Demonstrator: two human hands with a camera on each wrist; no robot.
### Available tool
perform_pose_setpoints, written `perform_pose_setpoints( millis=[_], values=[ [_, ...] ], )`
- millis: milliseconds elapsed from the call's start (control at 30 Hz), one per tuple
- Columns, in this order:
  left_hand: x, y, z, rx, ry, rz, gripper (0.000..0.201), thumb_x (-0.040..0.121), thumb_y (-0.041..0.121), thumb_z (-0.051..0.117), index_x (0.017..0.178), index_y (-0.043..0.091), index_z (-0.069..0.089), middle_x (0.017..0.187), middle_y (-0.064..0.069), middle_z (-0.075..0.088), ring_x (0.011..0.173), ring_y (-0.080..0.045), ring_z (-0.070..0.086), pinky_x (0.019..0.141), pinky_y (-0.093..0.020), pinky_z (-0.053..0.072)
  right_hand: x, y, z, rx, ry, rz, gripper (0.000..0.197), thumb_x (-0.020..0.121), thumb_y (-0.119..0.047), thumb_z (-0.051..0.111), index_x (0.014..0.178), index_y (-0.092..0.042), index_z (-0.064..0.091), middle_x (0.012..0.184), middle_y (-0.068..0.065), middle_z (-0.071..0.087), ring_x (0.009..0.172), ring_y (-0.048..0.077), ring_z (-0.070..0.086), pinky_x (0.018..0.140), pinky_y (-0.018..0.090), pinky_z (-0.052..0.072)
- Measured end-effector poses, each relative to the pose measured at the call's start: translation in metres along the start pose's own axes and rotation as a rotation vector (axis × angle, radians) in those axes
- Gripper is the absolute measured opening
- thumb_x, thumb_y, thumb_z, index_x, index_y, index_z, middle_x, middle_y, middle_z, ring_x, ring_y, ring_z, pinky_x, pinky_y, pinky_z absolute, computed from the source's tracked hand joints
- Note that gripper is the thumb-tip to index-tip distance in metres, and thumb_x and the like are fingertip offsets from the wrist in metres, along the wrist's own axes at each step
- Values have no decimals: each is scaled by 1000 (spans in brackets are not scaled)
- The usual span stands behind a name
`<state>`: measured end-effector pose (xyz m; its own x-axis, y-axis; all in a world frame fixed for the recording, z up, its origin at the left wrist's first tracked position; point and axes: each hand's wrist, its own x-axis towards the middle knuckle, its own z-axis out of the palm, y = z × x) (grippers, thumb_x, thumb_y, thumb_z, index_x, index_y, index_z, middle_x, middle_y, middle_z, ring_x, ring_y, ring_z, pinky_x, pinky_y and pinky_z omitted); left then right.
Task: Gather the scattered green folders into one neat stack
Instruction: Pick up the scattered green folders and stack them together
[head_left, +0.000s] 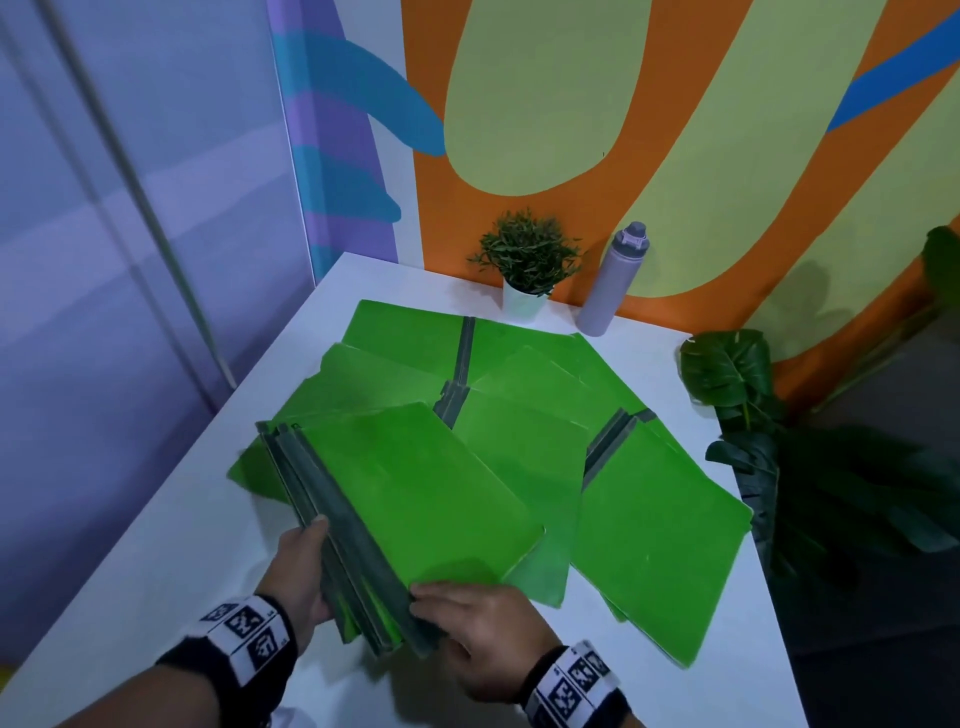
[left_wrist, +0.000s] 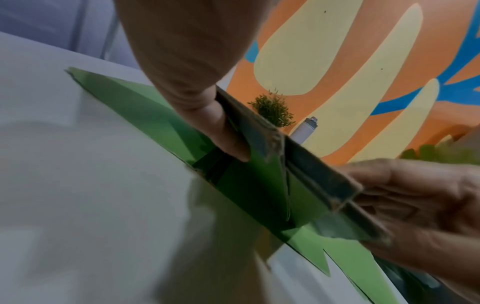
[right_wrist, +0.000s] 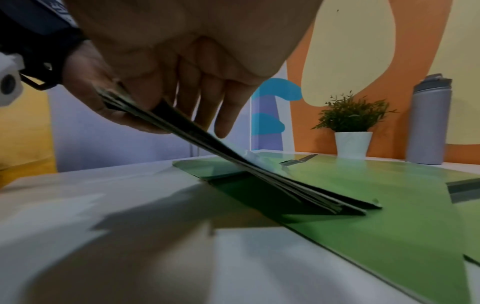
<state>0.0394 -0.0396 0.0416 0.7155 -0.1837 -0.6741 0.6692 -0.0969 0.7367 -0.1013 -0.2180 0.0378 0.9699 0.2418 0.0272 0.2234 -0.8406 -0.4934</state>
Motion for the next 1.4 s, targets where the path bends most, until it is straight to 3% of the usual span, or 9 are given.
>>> perform_pose_setpoints(
  millis=[133, 200, 333, 433, 667, 800, 1133, 1300, 1400],
  values=[
    [9, -11, -5, 277, 90, 62, 70, 58, 34, 85, 111, 15, 43, 107, -15, 64, 92, -37, 66, 79, -55, 56, 7, 25, -5, -40, 4, 59, 36, 87, -27, 47, 122, -26, 56, 121, -3, 66, 103, 15, 63, 91, 34, 52],
    [13, -10, -7, 310, 122, 96, 63, 63, 18, 84, 111, 13, 43, 107, -16, 64, 92, -35, 64, 84, -54, 55, 15, 59, -4, -41, 145, 251, 38, 88, -19, 48, 124, -23, 56, 125, -1, 62, 112, 15, 58, 95, 36, 50],
    [12, 1, -10, 218, 110, 190, 51, 76, -3, 72, 116, 10, 43, 104, -17, 63, 91, -32, 63, 82, -46, 54, 24, 126, -13, -89, 113, 946, 65, 88, -29, 55, 145, -33, 25, 156, 8, 18, 142, 31, 21, 111, 58, 26],
    [9, 9, -16, 113, 80, 244, 52, 78, -11, 65, 118, 12, 43, 105, -17, 62, 93, -32, 62, 81, -46, 53, 21, 157, -12, 95, 108, 1185, 75, 85, -39, 57, 144, -47, 11, 159, 2, -10, 143, 42, -4, 104, 73, 15],
    [4, 26, -35, 78, 20, 318, 53, 79, -9, 64, 121, 16, 43, 104, -16, 62, 95, -35, 62, 85, -51, 51, 16, 178, -1, 77, -97, 1142, 69, 83, -56, 52, 141, -56, 14, 159, -2, -9, 139, 49, -10, 102, 76, 15],
    [8, 30, -38, 73, -35, 315, 56, 79, -6, 65, 123, 22, 44, 109, -17, 62, 99, -37, 62, 89, -60, 50, -5, 155, 4, 51, -133, 1099, 68, 84, -54, 52, 140, -57, 15, 159, -3, -11, 140, 48, -10, 102, 76, 17],
    [1, 17, -42, 118, -214, 236, 77, 72, -3, 70, 138, 18, 36, 125, -20, 57, 108, -37, 60, 93, -58, 49, -81, 74, 30, 38, -222, 1072, 65, 87, -56, 48, 139, -60, 10, 159, -2, -15, 142, 42, -10, 102, 76, 14],
    [-17, 6, -39, 246, -328, 155, 79, 76, -4, 65, 140, 26, 30, 128, -12, 54, 116, -34, 54, 102, -58, 42, -91, 49, 23, 61, 16, 1089, 46, 94, -52, 29, 138, -43, 38, 160, 1, 5, 146, 30, 0, 109, 67, 3],
    [-27, 2, -33, 341, -417, 138, 76, 77, -4, 64, 141, 20, 31, 122, -13, 58, 115, -32, 55, 103, -55, 42, -78, 35, 13, 373, 240, 1087, 60, 92, -54, 36, 146, -27, 30, 158, 4, 16, 143, 27, 20, 116, 51, 13]
  ],
)
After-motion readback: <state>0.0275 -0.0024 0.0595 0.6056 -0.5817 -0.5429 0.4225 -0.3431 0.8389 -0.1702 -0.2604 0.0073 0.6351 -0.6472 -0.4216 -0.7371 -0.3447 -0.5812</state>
